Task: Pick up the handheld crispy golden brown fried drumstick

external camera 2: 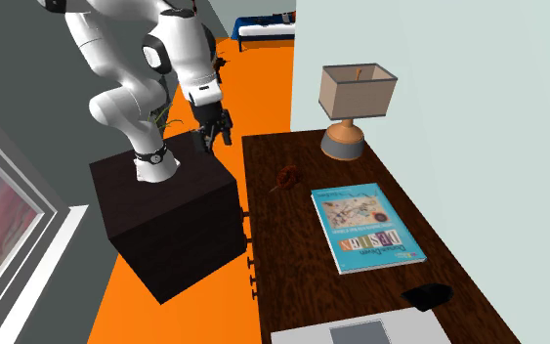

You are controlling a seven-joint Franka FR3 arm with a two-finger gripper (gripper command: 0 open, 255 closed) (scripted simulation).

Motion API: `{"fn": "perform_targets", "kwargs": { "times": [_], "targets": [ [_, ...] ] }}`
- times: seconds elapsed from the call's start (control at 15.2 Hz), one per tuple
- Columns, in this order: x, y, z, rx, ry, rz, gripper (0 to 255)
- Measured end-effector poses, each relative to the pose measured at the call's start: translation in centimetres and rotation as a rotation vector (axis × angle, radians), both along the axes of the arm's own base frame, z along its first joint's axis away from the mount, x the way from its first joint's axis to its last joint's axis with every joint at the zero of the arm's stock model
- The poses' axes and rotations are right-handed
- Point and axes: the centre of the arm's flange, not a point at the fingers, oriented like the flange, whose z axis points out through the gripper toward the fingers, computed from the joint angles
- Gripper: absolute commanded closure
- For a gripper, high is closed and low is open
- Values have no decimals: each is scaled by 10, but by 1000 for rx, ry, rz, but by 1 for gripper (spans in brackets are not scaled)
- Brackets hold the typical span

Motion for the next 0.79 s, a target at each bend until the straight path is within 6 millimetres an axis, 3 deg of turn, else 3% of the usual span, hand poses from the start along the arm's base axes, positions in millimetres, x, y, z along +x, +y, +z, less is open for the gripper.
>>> {"fn": "perform_targets", "kwargs": {
  "times": [0.79],
  "targets": [
    [23,102,-100,74,-45,306,0]
  ]
}}
